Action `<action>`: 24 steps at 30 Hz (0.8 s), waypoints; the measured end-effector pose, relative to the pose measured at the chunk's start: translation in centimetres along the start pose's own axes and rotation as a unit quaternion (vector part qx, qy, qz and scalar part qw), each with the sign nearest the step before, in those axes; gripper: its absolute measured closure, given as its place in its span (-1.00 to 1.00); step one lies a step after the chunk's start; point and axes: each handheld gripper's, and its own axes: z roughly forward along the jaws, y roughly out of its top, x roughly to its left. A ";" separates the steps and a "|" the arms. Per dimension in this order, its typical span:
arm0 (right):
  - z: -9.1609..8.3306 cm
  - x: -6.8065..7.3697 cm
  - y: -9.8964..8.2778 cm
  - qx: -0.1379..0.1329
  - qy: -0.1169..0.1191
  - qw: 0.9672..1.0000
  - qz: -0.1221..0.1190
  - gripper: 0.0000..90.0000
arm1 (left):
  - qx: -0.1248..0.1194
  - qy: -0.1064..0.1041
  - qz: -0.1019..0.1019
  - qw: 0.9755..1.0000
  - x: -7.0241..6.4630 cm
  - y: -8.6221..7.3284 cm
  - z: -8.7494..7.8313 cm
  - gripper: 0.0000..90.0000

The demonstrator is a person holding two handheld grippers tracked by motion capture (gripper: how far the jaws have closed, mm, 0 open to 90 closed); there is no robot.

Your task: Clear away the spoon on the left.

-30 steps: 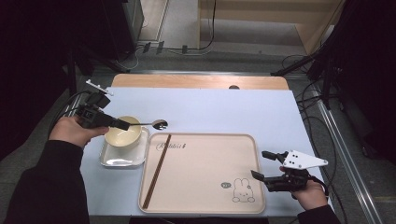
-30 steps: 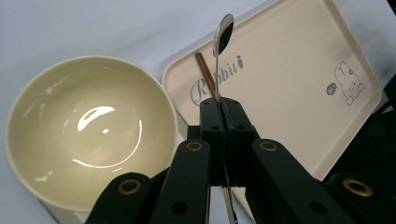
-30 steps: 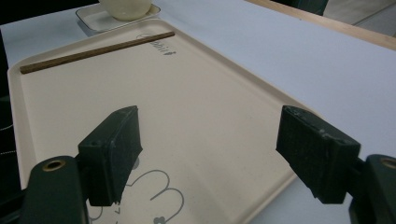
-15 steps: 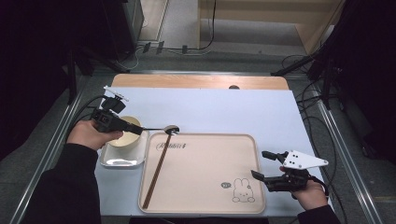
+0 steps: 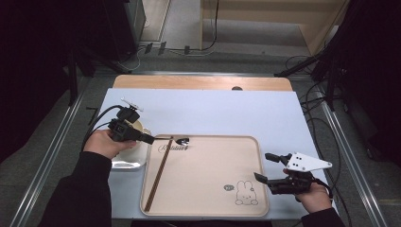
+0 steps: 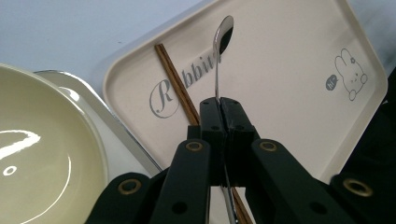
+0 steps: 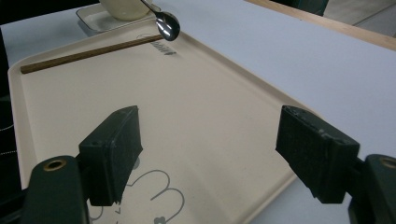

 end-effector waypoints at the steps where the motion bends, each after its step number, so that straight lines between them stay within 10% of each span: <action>1: 0.0 0.0 0.0 0.000 0.000 1.000 0.000 -0.51 | 0.002 -0.001 0.001 1.000 0.0 -0.1 0.2 0.99; 24: 0.0 0.1 0.0 0.000 0.000 1.000 -0.001 -0.51 | 0.014 0.005 -0.001 1.000 -0.6 -1.6 3.1 0.97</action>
